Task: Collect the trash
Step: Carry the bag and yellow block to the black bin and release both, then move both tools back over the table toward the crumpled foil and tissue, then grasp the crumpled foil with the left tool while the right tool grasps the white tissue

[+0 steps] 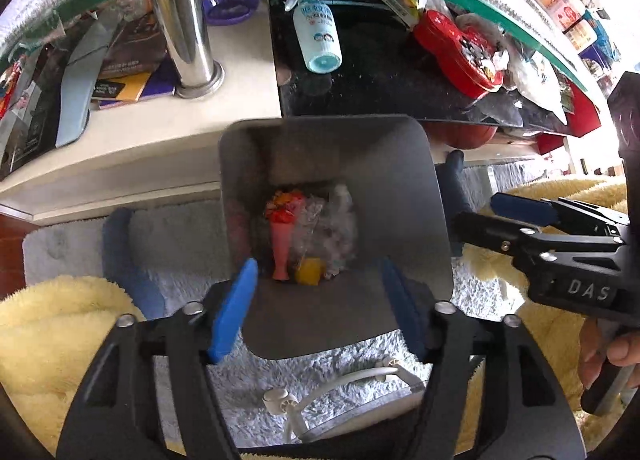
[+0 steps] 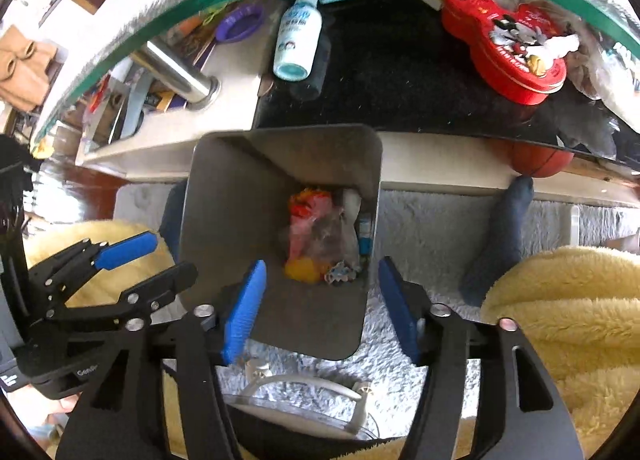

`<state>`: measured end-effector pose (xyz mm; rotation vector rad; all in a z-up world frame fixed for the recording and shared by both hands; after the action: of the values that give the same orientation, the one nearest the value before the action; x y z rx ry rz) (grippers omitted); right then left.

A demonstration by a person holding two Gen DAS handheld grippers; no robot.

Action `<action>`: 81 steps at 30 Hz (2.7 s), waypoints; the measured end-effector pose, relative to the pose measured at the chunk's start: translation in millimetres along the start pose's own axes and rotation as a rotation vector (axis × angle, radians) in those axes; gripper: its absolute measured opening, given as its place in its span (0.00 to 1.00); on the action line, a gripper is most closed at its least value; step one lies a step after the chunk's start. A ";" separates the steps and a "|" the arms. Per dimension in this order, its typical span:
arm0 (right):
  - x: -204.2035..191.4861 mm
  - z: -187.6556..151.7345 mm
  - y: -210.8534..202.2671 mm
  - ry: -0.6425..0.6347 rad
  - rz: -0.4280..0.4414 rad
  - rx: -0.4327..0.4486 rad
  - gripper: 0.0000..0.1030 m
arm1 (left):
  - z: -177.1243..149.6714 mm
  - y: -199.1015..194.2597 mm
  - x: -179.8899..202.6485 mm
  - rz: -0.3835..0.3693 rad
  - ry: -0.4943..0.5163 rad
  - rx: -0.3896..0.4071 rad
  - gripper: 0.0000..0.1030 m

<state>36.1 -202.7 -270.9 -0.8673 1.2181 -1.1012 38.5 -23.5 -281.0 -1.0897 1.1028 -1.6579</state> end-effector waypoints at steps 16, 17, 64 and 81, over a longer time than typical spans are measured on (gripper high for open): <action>11.7 74.5 -115.0 0.011 -0.027 0.307 0.85 | 57.1 -91.4 -9.0 0.038 0.011 0.213 0.87; 13.4 80.9 -118.5 0.013 -0.033 0.320 0.85 | 63.3 -95.8 -10.3 0.036 0.010 0.224 0.88; 71.3 350.0 -54.1 0.090 -0.158 0.438 0.31 | 362.0 -27.0 -12.5 -0.004 0.029 0.286 0.39; 32.7 268.6 -96.7 -0.020 -0.133 0.415 0.28 | 283.4 -67.3 -2.3 0.042 0.090 0.283 0.11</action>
<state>283.4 -273.8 -143.0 -0.6420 0.8790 -1.3880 296.0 -65.3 -151.4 -0.8124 0.9061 -1.7809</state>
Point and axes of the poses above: each gripper's, at about its wrist camera, not at the fingertips, and y roughly the way its jaws point, x to its right, z to its top, the point moved 1 cm from there along y, roughly the way its jaws point
